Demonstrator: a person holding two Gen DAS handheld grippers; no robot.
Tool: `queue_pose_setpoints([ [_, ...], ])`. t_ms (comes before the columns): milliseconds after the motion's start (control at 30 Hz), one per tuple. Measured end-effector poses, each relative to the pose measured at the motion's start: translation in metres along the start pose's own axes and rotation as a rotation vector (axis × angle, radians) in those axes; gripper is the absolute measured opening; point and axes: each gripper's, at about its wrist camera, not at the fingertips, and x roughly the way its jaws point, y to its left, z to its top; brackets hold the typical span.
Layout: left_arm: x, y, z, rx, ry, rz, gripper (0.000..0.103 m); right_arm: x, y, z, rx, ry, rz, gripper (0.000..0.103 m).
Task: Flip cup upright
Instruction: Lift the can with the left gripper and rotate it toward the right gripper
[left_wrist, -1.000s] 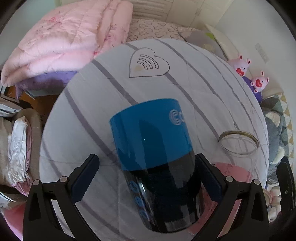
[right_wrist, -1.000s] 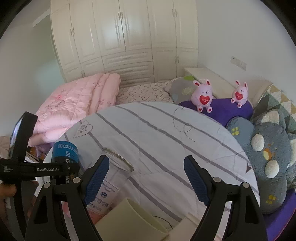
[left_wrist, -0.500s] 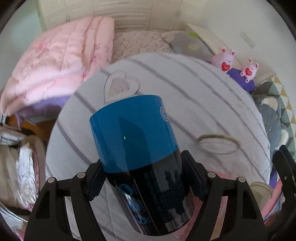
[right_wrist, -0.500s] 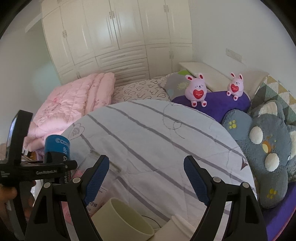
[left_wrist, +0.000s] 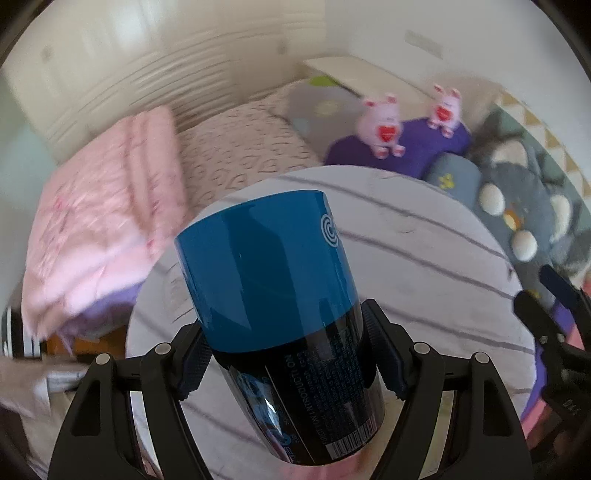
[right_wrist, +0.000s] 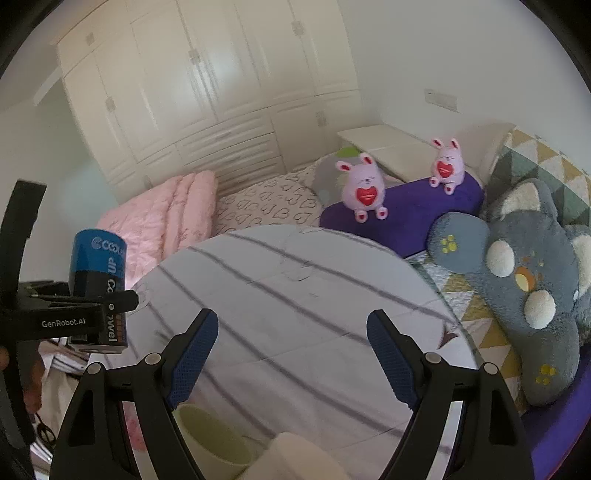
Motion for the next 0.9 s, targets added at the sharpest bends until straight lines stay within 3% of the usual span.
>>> queue_pose_setpoints([
  [133,0.015,-0.036,0.022,0.079,0.008,-0.005,0.077,0.004,-0.019,0.005,0.011,-0.005,-0.041,0.084],
  [467,0.085,-0.116,0.036,0.202,0.193,-0.081,0.076,0.036,-0.058,0.009,0.051,0.067,-0.072,0.084],
  [567,0.1,-0.131,0.033,0.216,0.233,-0.105,0.076,0.045,-0.064,0.01,0.052,0.09,-0.079,0.084],
  [667,0.106,-0.139,0.036,0.233,0.224,-0.094,0.075,0.054,-0.068,0.009,0.048,0.123,-0.102,0.084],
  [900,0.114,-0.137,0.034,0.226,0.261,-0.113,0.076,0.068,-0.069,0.009,0.032,0.168,-0.121,0.084],
])
